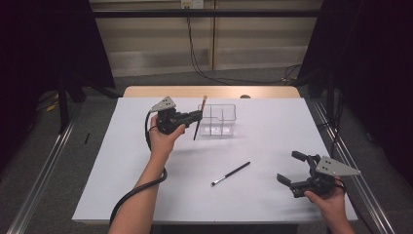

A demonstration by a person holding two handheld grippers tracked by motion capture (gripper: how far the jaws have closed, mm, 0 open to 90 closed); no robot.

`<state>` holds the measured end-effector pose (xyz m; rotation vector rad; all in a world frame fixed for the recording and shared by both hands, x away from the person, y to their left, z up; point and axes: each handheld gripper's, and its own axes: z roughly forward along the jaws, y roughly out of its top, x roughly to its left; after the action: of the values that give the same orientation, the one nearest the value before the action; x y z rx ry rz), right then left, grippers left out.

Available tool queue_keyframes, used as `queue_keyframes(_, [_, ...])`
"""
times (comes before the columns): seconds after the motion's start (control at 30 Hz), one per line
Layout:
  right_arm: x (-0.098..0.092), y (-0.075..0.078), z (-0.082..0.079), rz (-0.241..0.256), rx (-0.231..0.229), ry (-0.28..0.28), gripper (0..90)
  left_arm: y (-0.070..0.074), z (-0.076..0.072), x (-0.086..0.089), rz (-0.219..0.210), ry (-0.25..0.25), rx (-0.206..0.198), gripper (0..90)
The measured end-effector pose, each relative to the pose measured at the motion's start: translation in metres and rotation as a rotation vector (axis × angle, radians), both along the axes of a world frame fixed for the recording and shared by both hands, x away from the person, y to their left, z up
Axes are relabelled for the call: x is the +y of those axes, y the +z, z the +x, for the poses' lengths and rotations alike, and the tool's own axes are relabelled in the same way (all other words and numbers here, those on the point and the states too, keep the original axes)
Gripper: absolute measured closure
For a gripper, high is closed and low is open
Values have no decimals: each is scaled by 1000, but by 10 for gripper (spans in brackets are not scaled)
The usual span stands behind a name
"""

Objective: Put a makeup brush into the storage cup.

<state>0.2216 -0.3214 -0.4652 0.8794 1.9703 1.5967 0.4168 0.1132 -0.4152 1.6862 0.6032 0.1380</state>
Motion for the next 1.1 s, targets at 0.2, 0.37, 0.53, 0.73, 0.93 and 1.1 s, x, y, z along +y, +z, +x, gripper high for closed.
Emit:
queue_keyframes(0.2, [0, 0, 0, 1, 0, 0, 0, 4, 0, -1, -36, 36, -28, 838])
queue_keyframes(0.37, [0, 0, 0, -1, -1, -1, 0, 8, 1, -2, -59, 55, -40, 838])
queue_keyframes(0.53, [-1, 0, 0, 0, -5, -4, 0, 10, 4, -2, -74, 65, -47, 837])
queue_keyframes(0.73, [-1, 0, 0, -1, -5, -3, 0, 14, 7, -4, -80, 77, -64, 837])
queue_keyframes(0.93, [-1, 0, 0, 2, -4, -4, 0, 19, 10, -5, -110, 91, -73, 837])
queue_keyframes(1.1, [-2, 0, 0, 4, -5, -3, 0, 22, 13, -7, -111, 93, -82, 837])
